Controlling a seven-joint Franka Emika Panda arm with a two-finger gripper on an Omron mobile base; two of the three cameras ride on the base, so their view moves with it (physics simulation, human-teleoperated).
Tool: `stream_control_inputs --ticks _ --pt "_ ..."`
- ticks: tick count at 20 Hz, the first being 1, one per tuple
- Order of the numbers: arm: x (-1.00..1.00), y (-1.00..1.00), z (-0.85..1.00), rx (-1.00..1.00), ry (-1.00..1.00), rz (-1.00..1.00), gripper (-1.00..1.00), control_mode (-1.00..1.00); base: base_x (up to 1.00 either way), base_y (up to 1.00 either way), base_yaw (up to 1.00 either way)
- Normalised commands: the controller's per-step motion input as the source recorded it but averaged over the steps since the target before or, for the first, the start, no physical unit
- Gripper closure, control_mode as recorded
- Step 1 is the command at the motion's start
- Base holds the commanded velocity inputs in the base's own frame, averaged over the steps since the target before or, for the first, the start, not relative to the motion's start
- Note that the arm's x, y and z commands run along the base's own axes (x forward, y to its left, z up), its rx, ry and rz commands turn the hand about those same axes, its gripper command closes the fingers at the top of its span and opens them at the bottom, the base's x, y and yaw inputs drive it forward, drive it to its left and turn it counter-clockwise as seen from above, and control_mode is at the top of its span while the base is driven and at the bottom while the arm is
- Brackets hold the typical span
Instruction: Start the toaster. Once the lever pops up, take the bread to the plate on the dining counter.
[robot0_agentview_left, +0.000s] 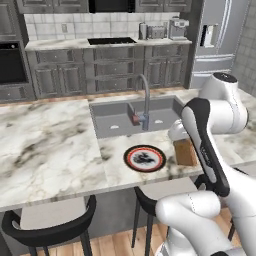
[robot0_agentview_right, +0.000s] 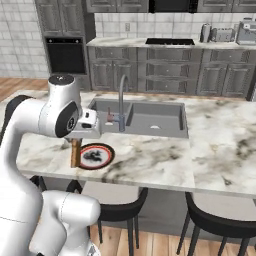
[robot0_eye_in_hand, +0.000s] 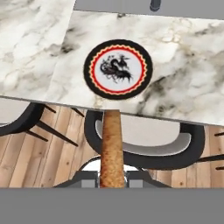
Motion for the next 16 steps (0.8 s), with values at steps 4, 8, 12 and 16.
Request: stream_control_inputs --ticks 4,8,12,16 --pt "0.49 -0.23 -0.45 0.03 -0.02 0.22 1.0 -1.0 0.0 0.0 0.0" --pt "0.62 0.0 -0.31 0.0 -0.03 0.11 1.0 -1.0 0.0 0.0 0.0" --pt "0.52 0.01 -0.17 0.0 -0.06 0.05 1.0 -1.0 0.0 0.0 0.0" --pt "0.67 0.2 -0.16 0.0 -0.06 0.0 1.0 -1.0 0.0 0.0 0.0"
